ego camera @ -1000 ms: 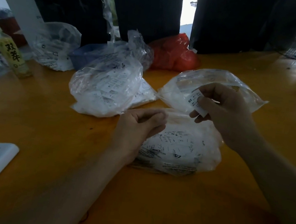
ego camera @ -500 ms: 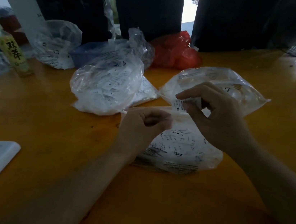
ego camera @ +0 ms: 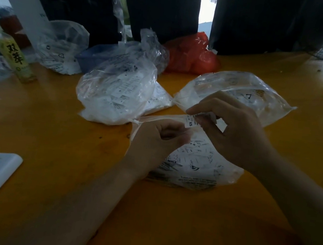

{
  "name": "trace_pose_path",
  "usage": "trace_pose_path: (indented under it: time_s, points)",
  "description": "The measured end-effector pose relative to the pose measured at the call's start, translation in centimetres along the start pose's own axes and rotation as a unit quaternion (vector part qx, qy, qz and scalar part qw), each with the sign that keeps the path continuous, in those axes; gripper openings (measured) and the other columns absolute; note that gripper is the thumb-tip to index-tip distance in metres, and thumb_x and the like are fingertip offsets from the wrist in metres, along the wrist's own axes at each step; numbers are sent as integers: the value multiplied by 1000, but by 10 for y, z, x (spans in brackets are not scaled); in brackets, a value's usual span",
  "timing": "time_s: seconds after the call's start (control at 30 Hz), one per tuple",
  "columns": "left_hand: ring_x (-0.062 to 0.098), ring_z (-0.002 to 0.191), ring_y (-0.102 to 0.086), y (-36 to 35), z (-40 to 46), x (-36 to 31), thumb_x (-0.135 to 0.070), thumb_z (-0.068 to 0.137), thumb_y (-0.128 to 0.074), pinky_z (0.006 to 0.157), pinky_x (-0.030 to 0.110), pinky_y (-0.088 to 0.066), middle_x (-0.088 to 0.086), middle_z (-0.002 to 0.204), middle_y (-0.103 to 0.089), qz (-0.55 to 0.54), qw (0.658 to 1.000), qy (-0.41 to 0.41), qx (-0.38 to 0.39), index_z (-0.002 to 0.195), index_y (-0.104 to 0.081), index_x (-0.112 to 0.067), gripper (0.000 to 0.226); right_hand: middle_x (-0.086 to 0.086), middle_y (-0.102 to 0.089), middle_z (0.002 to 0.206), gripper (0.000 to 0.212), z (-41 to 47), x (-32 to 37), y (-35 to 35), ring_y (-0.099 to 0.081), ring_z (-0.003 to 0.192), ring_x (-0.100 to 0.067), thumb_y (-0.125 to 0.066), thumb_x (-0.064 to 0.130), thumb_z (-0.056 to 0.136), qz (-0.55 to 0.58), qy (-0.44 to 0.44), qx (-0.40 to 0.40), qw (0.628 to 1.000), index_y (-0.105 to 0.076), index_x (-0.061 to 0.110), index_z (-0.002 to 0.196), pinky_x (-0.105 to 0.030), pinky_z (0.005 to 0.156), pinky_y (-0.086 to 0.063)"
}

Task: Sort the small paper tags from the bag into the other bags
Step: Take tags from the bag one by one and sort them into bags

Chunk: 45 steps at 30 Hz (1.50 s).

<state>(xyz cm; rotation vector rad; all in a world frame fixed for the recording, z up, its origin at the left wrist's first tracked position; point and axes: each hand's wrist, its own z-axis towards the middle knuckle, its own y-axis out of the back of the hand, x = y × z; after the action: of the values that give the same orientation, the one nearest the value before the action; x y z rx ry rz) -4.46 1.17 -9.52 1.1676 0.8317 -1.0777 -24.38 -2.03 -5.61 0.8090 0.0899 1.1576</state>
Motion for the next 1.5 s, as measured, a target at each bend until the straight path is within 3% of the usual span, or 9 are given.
trace_pose_path:
  time_s: [0.1,0.3,0.53,0.63,0.8,0.93,1.1,1.23,1.5]
  points:
    - [11,88,-75,0,-1,0,-26,92,-81,87,30,-60,-5,88,-78,8,1000,-15,10,94,-78,-13,14,9,-59,105,19,-1,-3,-2,-56,88,3,-63,8,98,-24,15,22,999,-71,15,114,-13,76,-46]
    - [20,93,-78,1,-2,-1,-21,91,-81,82,33,-64,3,97,-80,-63,997,26,31,106,-79,-11,18,2,-62,109,20,1,-9,1,-62,89,-11,-60,11,99,-63,20,71,995,-70,16,116,-32,74,-56]
    - [16,90,-78,4,-2,-3,-27,93,-77,61,27,-62,0,92,-81,-55,998,30,27,109,-77,-17,19,28,-56,105,30,-2,-12,2,-55,93,15,-66,16,98,-11,-72,123,990,-66,29,125,-6,77,-42]
    - [18,90,-79,4,-2,-4,-23,95,-75,57,27,-61,2,93,-81,-70,997,27,33,107,-77,-15,15,31,-60,106,38,-3,-9,-1,-61,92,11,-67,25,97,12,-115,117,986,-59,37,132,-10,76,-48]
    - [24,90,-79,3,0,-5,-22,94,-75,56,25,-59,4,100,-81,-126,991,46,13,110,-77,-12,19,14,-71,93,24,0,-6,-6,-70,78,1,-74,31,91,90,-245,-9,965,-63,31,113,-21,71,-58]
    - [26,91,-79,4,0,-5,-24,94,-76,56,25,-59,6,103,-81,-151,987,56,0,113,-77,-12,23,15,-73,77,6,-3,-3,-10,-70,74,4,-75,29,91,85,-244,6,966,-70,30,94,-11,70,-54]
    - [25,86,-80,4,-1,-6,-27,96,-73,57,24,-59,3,100,-81,-162,986,34,-5,94,-83,-35,13,21,-70,82,8,-5,5,-15,-67,80,8,-75,29,91,68,-198,54,976,-75,29,99,-7,71,-51]
    - [25,91,-79,3,1,-3,-27,93,-76,65,23,-60,4,105,-81,-183,982,42,4,104,-80,-33,13,20,-69,83,8,-4,2,-15,-66,80,7,-76,23,91,39,-205,29,978,-75,28,98,-6,72,-49]
    - [9,88,-78,20,7,-11,-4,96,-71,70,19,-60,-1,116,-75,31,984,-114,-136,122,-71,-26,34,18,-74,85,11,-1,-14,-5,-69,81,3,-68,28,97,78,-252,-35,964,-75,30,104,-11,72,-54]
